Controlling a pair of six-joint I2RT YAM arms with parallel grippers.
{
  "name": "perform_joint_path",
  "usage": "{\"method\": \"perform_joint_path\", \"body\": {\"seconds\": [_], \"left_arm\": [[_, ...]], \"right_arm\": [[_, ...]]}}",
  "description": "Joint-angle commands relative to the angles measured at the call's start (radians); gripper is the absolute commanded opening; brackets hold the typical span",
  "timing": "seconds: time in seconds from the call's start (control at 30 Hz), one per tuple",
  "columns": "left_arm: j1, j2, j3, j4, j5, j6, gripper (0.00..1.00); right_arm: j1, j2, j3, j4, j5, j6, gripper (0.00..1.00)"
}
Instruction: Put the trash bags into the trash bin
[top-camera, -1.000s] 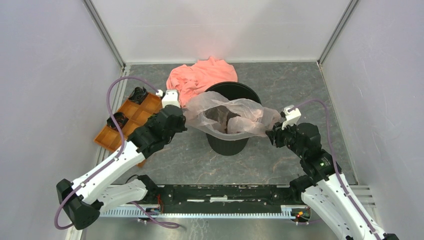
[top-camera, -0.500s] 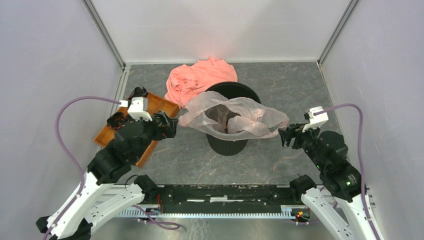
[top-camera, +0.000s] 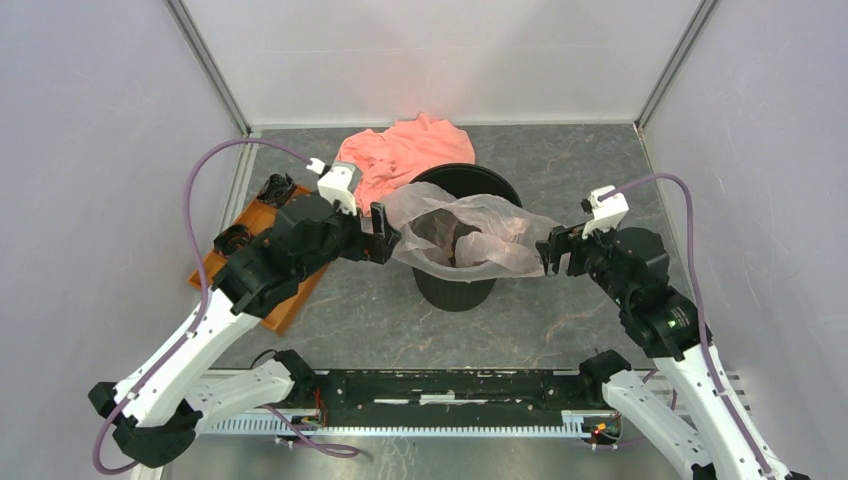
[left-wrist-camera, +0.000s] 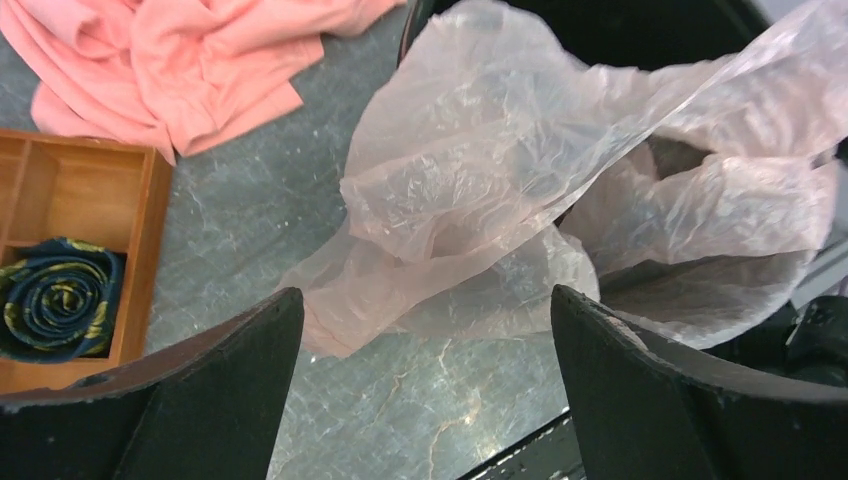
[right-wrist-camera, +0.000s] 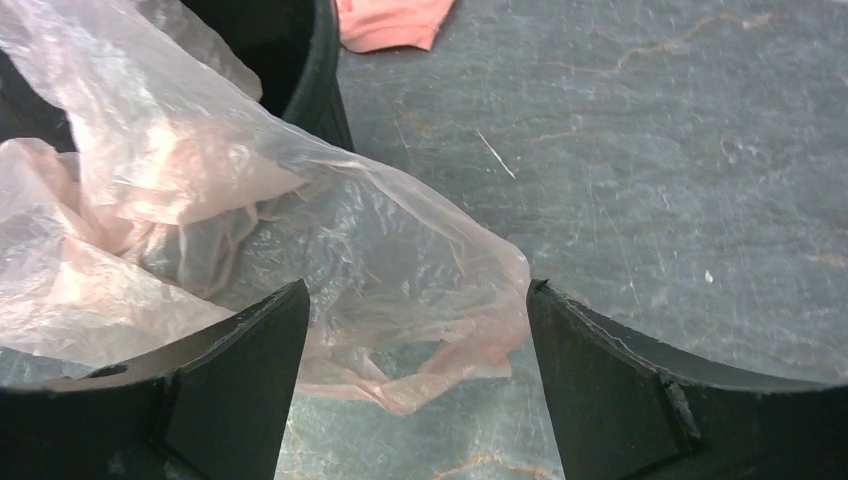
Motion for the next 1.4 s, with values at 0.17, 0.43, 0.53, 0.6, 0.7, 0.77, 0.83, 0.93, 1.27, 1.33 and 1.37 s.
{"method": "perform_joint_path", "body": {"seconds": [0.17, 0.43, 0.53, 0.6, 0.7, 0.77, 0.83, 0.93, 1.27, 1.33, 1.37], "left_arm": [[0.004, 0.02, -0.031, 0.001, -0.023, 0.082, 0.85], [0.004, 0.093, -0.018, 0.046, -0.064, 0.124, 0.77], [0.004, 0.112, -0.009, 0.067, -0.068, 0.142, 0.73], [0.004, 0.118, -0.006, 0.08, -0.07, 0.153, 0.67], [0.004, 0.116, -0.003, 0.096, -0.077, 0.161, 0.53], [0.004, 0.108, -0.004, 0.109, -0.086, 0.165, 0.45], [0.005, 0.096, -0.008, 0.126, -0.096, 0.174, 0.34], [0.004, 0.091, -0.005, 0.143, -0.12, 0.188, 0.17], [0.005, 0.181, 0.086, 0.184, -0.211, 0.196, 0.02], [0.005, 0.22, 0.121, 0.183, -0.221, 0.197, 0.02], [0.006, 0.243, 0.139, 0.179, -0.229, 0.196, 0.02]], "right_arm": [[-0.001, 0.068, 0.014, 0.161, -0.064, -0.13, 0.87], [-0.002, 0.103, 0.004, 0.263, -0.172, -0.196, 0.87], [-0.001, 0.104, -0.007, 0.298, -0.179, -0.207, 0.85], [-0.002, 0.109, -0.016, 0.317, -0.179, -0.21, 0.78], [-0.001, 0.118, -0.025, 0.334, -0.172, -0.21, 0.64], [-0.001, 0.122, -0.031, 0.342, -0.159, -0.209, 0.54], [-0.002, 0.125, -0.032, 0.349, -0.147, -0.207, 0.47], [-0.002, 0.126, -0.031, 0.356, -0.137, -0.207, 0.39], [-0.002, 0.174, -0.008, 0.366, -0.073, -0.195, 0.18], [-0.002, 0.189, -0.009, 0.374, -0.041, -0.195, 0.14], [-0.003, 0.198, -0.011, 0.379, -0.033, -0.196, 0.13]]}}
